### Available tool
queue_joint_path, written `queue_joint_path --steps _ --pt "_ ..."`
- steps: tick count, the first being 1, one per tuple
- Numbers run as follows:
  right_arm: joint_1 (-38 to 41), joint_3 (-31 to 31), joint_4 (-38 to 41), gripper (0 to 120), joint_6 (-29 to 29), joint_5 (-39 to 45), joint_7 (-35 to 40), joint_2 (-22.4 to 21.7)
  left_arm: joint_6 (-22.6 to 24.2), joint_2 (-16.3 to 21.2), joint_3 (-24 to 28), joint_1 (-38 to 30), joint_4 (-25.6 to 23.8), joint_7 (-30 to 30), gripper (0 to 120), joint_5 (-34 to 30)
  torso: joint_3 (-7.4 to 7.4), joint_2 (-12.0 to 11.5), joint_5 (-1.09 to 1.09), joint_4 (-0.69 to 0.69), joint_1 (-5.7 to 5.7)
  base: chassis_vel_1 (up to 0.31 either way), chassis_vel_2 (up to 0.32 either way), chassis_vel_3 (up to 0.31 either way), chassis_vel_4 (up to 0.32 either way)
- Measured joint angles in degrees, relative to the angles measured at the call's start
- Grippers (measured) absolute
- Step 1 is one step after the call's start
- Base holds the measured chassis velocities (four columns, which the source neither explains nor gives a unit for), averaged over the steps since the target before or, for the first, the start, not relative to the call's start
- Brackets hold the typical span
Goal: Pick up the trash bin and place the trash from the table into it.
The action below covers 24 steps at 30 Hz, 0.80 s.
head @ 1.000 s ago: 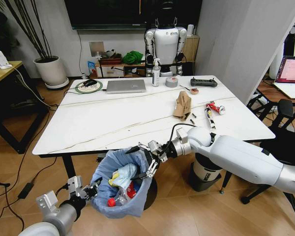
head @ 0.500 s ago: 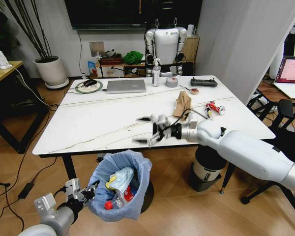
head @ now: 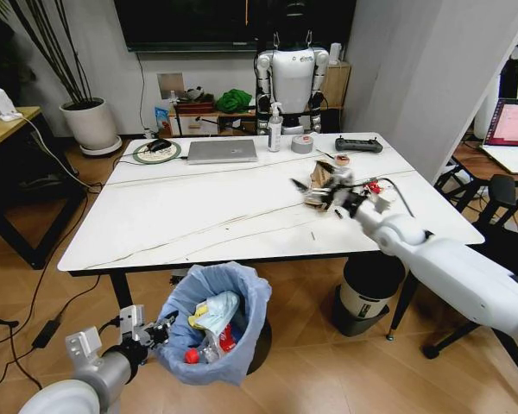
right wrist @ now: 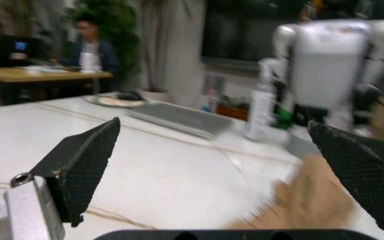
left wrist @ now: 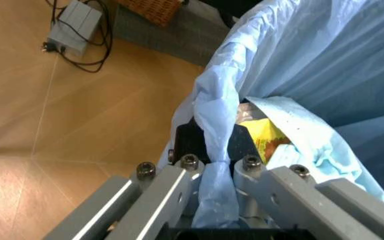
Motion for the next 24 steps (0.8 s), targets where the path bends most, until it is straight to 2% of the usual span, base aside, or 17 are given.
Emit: queue_joint_path --steps 3,6,8,12,24 --pt "-3.4 3.7 0.8 100 -2.4 -0.4 5.6 -0.4 0.0 -1.9 -0.9 1.7 -0.2 -0.2 0 0.6 0.00 0.0 -0.05 0.00 0.00 0.000 0.000 0.000 0.000" --pt "-4.3 4.7 1.2 100 -3.6 -0.3 8.1 -0.4 0.0 -2.2 -1.6 3.3 -0.5 -0.1 0 1.0 0.00 0.0 -0.02 0.03 -0.01 0.000 0.000 0.000 0.000" --pt "-4.4 5.7 1.8 100 -8.5 1.8 14.2 2.2 0.0 -3.4 -2.6 5.1 -1.0 0.0 0 2.0 0.00 0.0 -0.03 0.05 -0.01 0.000 0.000 0.000 0.000" --pt "-2.6 3.4 -0.6 100 -10.2 2.3 15.7 5.5 -0.1 -5.8 -2.1 5.1 -1.3 0.0 0 2.9 0.00 0.0 -0.05 0.06 0.00 0.000 0.000 0.000 0.000" --pt "3.2 -1.8 -7.5 100 -12.7 3.7 18.3 11.3 -0.1 -6.2 -2.7 4.5 -1.2 0.1 0 3.0 0.00 0.0 -0.06 0.06 0.00 0.000 0.000 0.000 0.000"
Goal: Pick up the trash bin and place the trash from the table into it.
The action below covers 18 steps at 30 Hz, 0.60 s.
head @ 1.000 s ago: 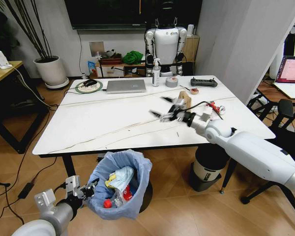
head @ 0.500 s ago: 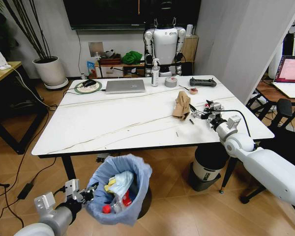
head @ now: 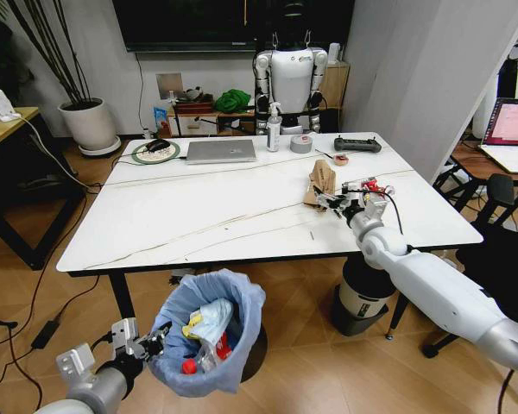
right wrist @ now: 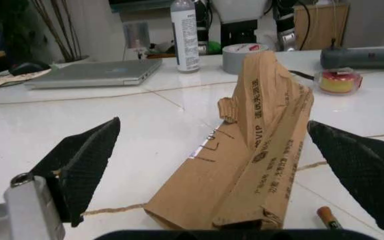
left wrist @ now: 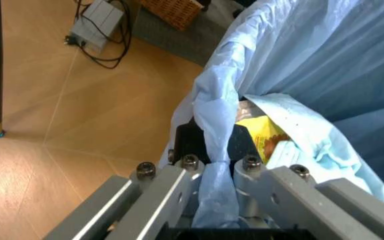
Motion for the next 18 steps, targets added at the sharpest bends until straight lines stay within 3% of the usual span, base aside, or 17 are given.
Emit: queue_joint_path --steps 14,18 --pt "-0.9 -0.6 -1.7 100 -1.1 0.1 1.8 1.0 0.1 0.4 -0.1 -0.6 -0.1 0.0 0 -0.1 0.00 0.0 0.01 -0.02 0.00 0.000 0.000 0.000 0.000" --pt "-0.9 -0.8 -2.3 94 -1.1 0.0 1.7 1.3 0.1 0.6 -0.1 -1.0 -0.1 0.0 0 -0.3 0.00 0.0 0.01 -0.02 0.00 0.000 0.000 0.000 0.000"
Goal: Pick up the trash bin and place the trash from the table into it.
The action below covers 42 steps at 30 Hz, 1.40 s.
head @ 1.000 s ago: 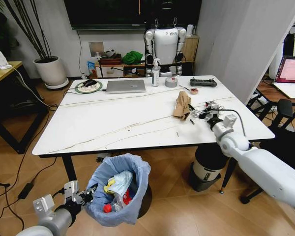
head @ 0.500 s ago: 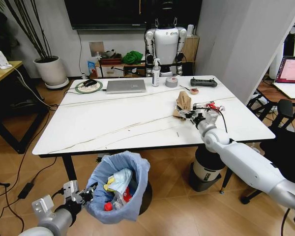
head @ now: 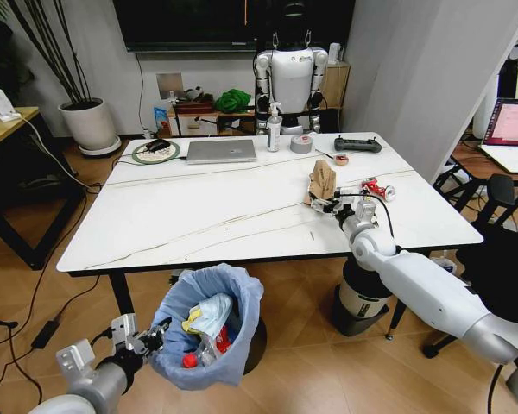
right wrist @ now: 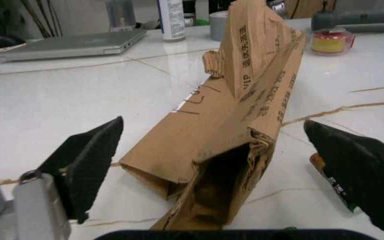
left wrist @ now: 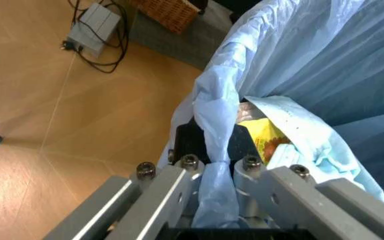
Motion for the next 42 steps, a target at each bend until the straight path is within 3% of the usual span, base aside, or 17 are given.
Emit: queue_joint_path --steps 4,6,9,13,24,37,42 --pt "0.1 -0.4 -1.1 75 0.2 0.0 -0.3 0.4 0.0 0.0 0.0 -0.4 0.1 0.0 0 -0.2 0.00 0.0 0.00 0.00 0.00 0.000 0.000 0.000 0.000" --pt "0.2 -0.5 -1.2 73 0.2 0.0 -0.4 0.5 0.0 0.0 0.0 -0.5 0.2 0.0 0 -0.2 0.00 0.0 0.00 0.00 0.00 0.000 0.000 0.000 0.000" --pt "0.2 -0.6 -1.6 56 0.4 0.0 -0.5 0.7 0.0 0.2 0.0 -0.9 0.6 0.1 0 -0.3 0.00 0.0 0.00 0.01 0.00 0.000 0.000 0.000 0.000" --pt "0.2 -0.7 -1.5 47 0.6 -0.1 -0.7 0.7 0.0 0.2 0.1 -1.2 0.7 0.1 0 -0.5 0.00 0.0 0.00 0.00 0.00 0.000 0.000 0.000 0.000" --pt "0.5 -1.3 -0.9 4 1.6 -0.1 -1.1 0.5 0.0 -0.1 0.1 -2.1 1.0 0.2 0 -0.6 0.00 0.0 0.01 0.00 0.00 0.000 0.000 0.000 0.000" --pt "3.6 -3.1 0.9 0 2.7 2.6 -3.2 -0.7 0.0 -0.6 0.4 -2.5 1.1 0.3 0 -0.5 0.00 0.0 0.00 0.01 0.00 0.000 0.000 0.000 0.000" --pt "6.2 -5.4 7.3 0 3.9 5.6 -7.9 -4.4 0.0 -1.0 0.7 -2.7 1.7 0.4 0 -0.2 0.00 0.0 0.01 0.01 0.00 0.000 0.000 0.000 0.000"
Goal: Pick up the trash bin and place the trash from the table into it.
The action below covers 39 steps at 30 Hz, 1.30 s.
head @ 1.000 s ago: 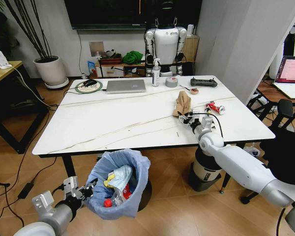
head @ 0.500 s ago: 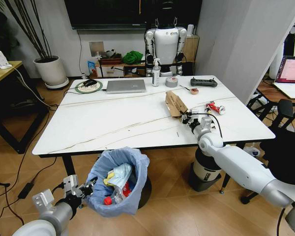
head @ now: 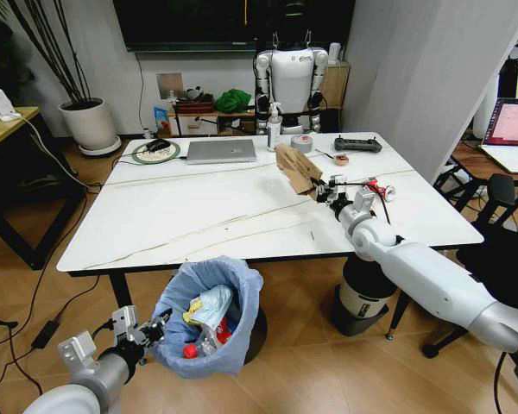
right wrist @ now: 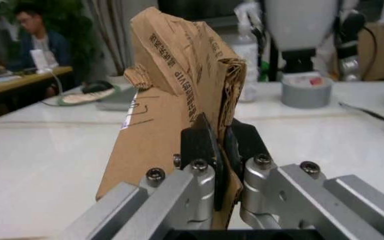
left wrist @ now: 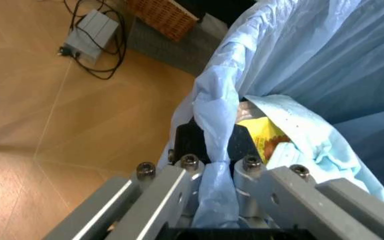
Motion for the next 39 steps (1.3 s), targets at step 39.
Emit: queue_joint_path --steps 39 --pt "6.3 -11.2 37.3 0 2.6 -5.9 -30.8 -18.9 0.3 3.6 -0.9 -1.0 0.7 -0.9 0 -3.8 0.00 0.0 -0.01 0.00 -0.01 0.000 0.000 0.000 0.000"
